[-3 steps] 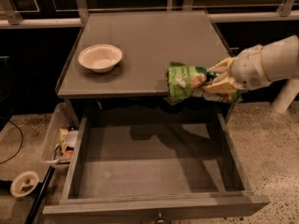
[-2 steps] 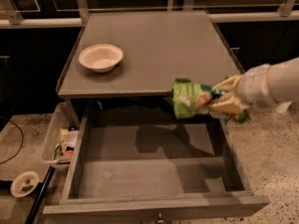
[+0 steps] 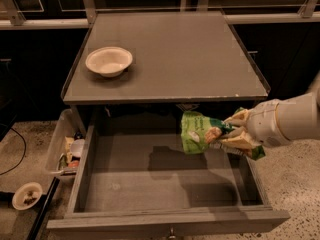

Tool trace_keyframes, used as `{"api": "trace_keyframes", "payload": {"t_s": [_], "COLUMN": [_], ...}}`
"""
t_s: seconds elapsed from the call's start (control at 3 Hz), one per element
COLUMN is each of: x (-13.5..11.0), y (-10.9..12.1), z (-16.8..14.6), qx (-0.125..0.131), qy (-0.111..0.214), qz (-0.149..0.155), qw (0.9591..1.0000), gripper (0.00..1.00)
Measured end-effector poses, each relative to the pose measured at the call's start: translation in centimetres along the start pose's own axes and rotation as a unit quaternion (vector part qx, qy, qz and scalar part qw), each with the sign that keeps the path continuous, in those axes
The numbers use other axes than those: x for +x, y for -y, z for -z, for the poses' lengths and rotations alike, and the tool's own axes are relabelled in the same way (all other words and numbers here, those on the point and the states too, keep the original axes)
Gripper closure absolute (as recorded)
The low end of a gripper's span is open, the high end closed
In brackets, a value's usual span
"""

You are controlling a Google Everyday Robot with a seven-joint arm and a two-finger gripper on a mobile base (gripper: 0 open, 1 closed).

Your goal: Place green rice chip bag into top drawer

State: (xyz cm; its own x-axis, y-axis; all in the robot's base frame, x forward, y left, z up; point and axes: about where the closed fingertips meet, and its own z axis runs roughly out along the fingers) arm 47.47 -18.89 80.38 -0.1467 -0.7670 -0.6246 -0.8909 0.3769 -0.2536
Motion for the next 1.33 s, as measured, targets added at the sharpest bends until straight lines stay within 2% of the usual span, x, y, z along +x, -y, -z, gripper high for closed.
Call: {"api": "trace_keyframes", "payload": {"t_s": [0.33, 1.0, 1.33], "x": [-0.1, 3.0, 3.7], "y": [0.1, -2.7, -3.8], "z": [0.1, -7.4, -10.8], "qx": [0.001, -0.044, -0.051], "qy": [0.001, -0.003, 0.018], "qz": [0.001, -0.025, -0.023], "qw": [1.0, 0.9987, 0.9983], "gripper": [1.0, 1.0, 1.0]}}
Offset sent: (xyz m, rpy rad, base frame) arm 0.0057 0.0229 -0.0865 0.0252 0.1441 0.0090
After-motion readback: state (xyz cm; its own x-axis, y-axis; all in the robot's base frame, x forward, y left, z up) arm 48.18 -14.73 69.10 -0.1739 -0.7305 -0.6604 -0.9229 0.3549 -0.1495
